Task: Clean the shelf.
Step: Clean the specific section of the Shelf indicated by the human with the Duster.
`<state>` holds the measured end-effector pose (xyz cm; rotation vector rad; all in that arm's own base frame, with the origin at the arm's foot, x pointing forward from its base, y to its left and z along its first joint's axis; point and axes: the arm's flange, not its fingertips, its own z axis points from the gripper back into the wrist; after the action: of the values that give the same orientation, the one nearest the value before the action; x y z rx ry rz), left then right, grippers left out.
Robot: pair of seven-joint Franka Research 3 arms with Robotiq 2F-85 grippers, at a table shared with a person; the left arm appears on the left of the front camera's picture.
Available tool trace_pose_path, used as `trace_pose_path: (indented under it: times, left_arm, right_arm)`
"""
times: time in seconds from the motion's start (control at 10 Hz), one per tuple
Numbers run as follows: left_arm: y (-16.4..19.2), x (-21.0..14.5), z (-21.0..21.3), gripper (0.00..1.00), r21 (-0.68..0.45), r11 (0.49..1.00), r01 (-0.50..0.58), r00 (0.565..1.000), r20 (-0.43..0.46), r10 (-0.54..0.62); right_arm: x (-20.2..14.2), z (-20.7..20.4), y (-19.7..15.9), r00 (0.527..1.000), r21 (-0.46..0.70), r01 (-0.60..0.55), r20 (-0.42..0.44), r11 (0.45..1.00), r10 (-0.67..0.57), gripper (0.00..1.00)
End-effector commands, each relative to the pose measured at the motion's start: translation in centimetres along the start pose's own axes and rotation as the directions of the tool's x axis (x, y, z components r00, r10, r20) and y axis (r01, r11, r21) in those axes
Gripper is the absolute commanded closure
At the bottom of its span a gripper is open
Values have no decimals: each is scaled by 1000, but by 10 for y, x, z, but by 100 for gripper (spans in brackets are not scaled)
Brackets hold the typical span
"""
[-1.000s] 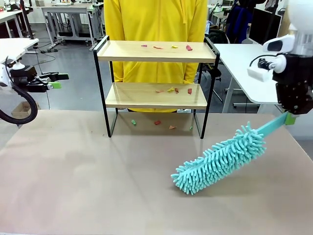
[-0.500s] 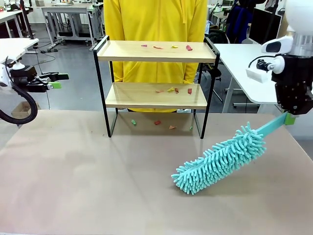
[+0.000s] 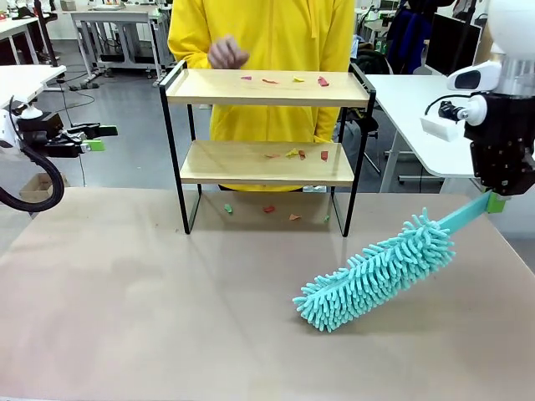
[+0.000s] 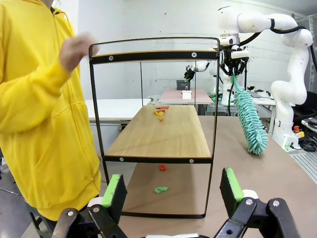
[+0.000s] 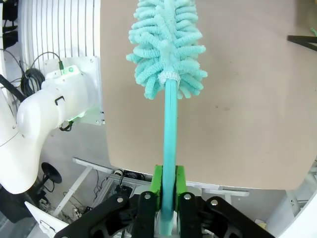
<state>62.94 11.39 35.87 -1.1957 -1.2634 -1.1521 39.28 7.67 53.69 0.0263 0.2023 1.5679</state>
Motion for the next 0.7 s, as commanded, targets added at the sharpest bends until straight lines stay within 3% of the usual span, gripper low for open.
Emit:
trace_pose_path:
  times: [0.0, 0.6]
  left_arm:
    - [-1, 2, 0, 0, 3, 1000, 12, 1000, 1, -12]
    - [-1, 2, 0, 0, 3, 1000, 12, 1000, 1, -12]
  right_arm:
    - [-3, 2, 2, 1000, -5, -1, 12, 1000, 1, 87]
    - [-3, 2, 2, 1000, -5, -1, 12, 1000, 1, 87]
